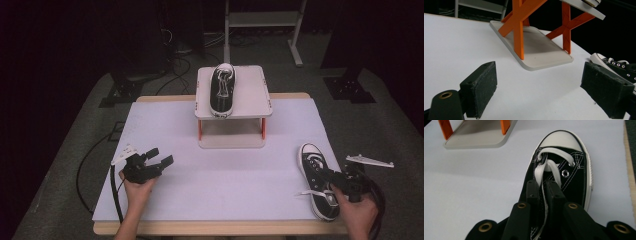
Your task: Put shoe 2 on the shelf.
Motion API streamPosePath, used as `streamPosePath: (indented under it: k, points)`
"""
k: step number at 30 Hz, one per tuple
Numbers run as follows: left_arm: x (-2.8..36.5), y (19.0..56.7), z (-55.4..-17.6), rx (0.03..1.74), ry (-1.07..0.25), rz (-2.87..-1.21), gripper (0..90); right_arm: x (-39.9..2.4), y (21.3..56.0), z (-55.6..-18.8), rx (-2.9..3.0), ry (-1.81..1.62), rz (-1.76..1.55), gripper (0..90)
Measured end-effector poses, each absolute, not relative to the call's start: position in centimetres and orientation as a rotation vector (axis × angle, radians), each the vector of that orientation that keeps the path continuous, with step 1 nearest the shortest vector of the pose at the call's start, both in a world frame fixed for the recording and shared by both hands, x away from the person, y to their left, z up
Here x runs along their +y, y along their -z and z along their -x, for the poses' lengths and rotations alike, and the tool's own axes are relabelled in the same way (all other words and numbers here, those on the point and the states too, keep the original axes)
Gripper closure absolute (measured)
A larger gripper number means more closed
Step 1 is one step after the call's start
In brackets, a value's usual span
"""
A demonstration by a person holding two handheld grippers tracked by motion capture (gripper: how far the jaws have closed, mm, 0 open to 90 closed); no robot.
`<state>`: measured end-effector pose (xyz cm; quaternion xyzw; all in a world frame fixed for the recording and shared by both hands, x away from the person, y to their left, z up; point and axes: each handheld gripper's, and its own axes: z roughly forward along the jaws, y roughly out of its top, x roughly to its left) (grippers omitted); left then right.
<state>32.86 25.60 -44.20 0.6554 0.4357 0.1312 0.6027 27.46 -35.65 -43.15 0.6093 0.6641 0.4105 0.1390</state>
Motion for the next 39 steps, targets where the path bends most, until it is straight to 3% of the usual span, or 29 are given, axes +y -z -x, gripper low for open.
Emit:
streamPosePath:
  k: [15,25,32,39]
  points:
    - [25.8,44.1,-32.8,1.007,-0.306,-1.505,12.8,-33.8,40.7,-26.7,1.805,-1.653,-1.74,83.4]
    - [25.9,44.0,-32.8,1.012,-0.304,-1.501,13.0,-30.9,35.7,-25.9,1.805,-1.881,-1.574,83.3]
    - [25.8,44.0,-32.7,1.013,-0.304,-1.5,12.9,-29.0,32.3,-27.8,1.826,-1.98,-1.475,83.3]
    - [25.8,44.0,-32.8,1.019,-0.303,-1.493,13.0,-26.6,29.4,-32.0,1.838,-1.997,-1.47,83.3]
